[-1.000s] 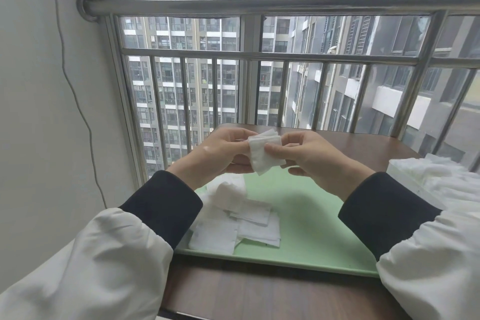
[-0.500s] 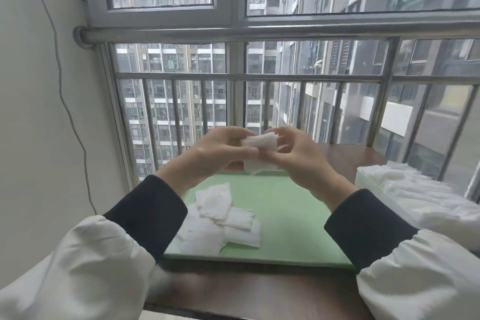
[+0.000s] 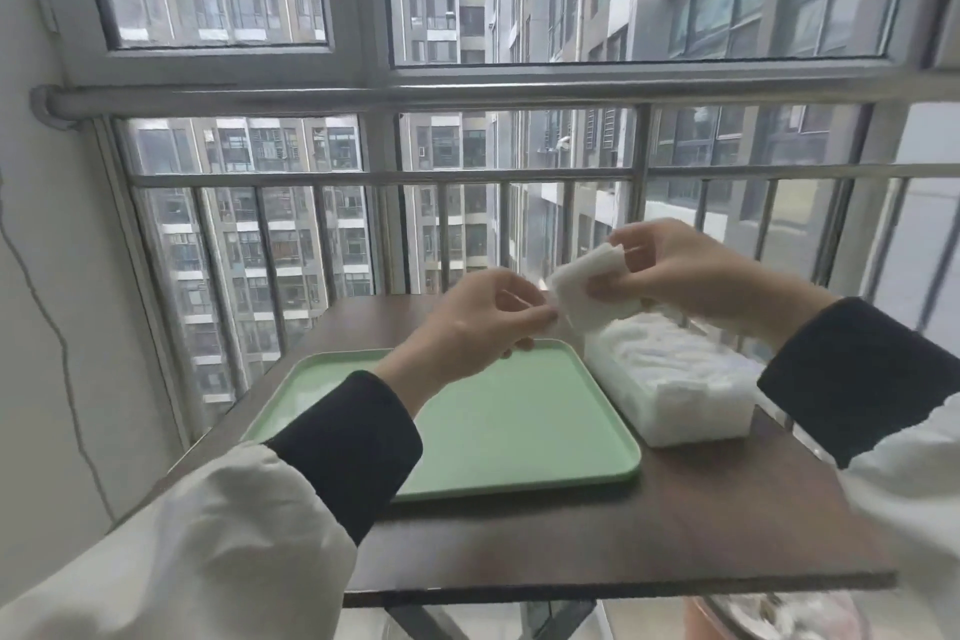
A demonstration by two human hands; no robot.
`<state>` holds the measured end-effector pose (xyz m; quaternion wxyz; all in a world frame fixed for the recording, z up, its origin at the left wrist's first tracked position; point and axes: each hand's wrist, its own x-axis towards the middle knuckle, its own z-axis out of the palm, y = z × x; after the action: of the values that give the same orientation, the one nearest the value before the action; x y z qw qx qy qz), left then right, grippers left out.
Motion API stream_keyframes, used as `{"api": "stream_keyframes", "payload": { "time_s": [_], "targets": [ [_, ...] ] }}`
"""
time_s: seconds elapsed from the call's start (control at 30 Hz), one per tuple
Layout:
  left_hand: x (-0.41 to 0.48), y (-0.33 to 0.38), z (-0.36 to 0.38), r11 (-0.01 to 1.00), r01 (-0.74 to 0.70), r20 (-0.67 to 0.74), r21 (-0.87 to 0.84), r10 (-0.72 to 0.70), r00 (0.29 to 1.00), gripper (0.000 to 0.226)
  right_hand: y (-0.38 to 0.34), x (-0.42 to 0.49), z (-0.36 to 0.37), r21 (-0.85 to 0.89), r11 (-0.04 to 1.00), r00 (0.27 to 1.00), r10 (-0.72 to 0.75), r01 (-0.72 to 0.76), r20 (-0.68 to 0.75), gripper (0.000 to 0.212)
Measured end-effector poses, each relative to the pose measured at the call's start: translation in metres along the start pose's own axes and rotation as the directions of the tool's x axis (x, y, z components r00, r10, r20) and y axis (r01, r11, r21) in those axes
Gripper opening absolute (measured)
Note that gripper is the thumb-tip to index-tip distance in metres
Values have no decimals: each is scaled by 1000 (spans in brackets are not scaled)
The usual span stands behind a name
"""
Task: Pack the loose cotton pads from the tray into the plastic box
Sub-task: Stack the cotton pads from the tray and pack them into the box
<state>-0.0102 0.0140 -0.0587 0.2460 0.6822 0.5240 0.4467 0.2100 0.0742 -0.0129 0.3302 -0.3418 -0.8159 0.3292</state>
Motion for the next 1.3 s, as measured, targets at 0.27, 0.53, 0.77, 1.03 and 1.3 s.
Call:
{"api": "stream_keyframes", "payload": {
  "time_s": [0.27, 0.53, 0.77, 1.03, 1.3],
  "targets": [
    [44, 26, 86, 911, -163, 161, 379, 108, 981, 35, 47, -43, -84, -165, 971, 984, 161, -171, -77, 22],
    [83, 36, 136, 804, -170, 439, 570, -124, 890, 99, 89, -53, -99, -147, 966, 975, 197, -211, -106, 22],
    [109, 24, 143, 777, -145, 483, 613, -223, 846, 104, 116, -49, -102, -20, 978, 976, 204, -206, -76, 18],
    [126, 23, 146, 816, -182, 534, 549, -174, 827, 93, 135, -38, -92, 349, 883, 946, 322, -313, 36, 22],
    [144, 38, 161, 625, -220, 526, 749, -358, 771, 121, 138, -39, -91, 401, 852, 938, 342, -337, 61, 25]
  ]
}}
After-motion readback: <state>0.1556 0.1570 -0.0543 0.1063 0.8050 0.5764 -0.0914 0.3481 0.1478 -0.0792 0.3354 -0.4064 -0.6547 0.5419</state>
